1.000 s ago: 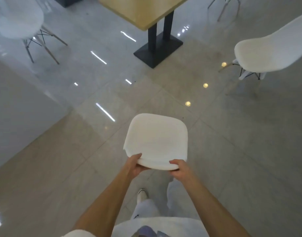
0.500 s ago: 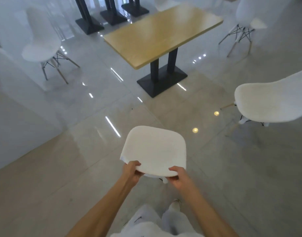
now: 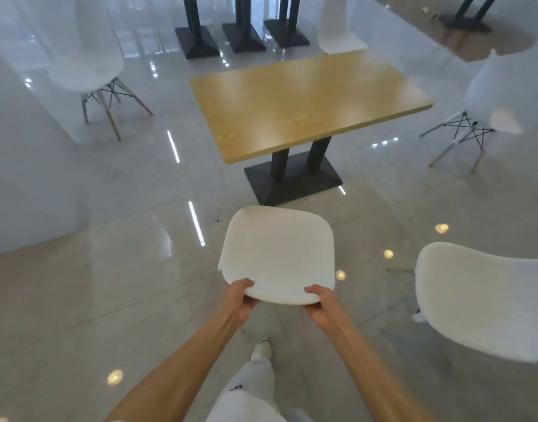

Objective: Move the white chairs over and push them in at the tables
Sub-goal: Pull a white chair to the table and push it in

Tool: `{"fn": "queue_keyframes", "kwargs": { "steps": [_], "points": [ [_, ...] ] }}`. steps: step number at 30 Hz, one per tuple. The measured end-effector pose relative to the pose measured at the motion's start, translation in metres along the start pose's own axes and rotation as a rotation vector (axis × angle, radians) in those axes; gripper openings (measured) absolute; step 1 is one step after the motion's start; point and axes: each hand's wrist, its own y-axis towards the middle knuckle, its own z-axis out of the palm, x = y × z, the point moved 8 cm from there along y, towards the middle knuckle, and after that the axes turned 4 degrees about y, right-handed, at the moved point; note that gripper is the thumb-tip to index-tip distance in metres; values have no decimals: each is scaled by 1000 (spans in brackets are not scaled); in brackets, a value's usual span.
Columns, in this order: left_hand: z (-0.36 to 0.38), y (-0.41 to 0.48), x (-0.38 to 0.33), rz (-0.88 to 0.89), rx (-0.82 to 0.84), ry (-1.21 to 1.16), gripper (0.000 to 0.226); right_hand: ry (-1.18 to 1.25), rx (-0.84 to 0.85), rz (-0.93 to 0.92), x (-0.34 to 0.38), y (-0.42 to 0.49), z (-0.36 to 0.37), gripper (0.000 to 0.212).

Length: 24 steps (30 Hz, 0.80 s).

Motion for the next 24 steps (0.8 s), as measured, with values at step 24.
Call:
{"fn": "queue_keyframes", "kwargs": {
  "steps": [24],
  "points": [
    [371, 208, 106, 111, -331, -414, 25, -535, 142, 278, 395, 299, -59, 13]
  ]
}}
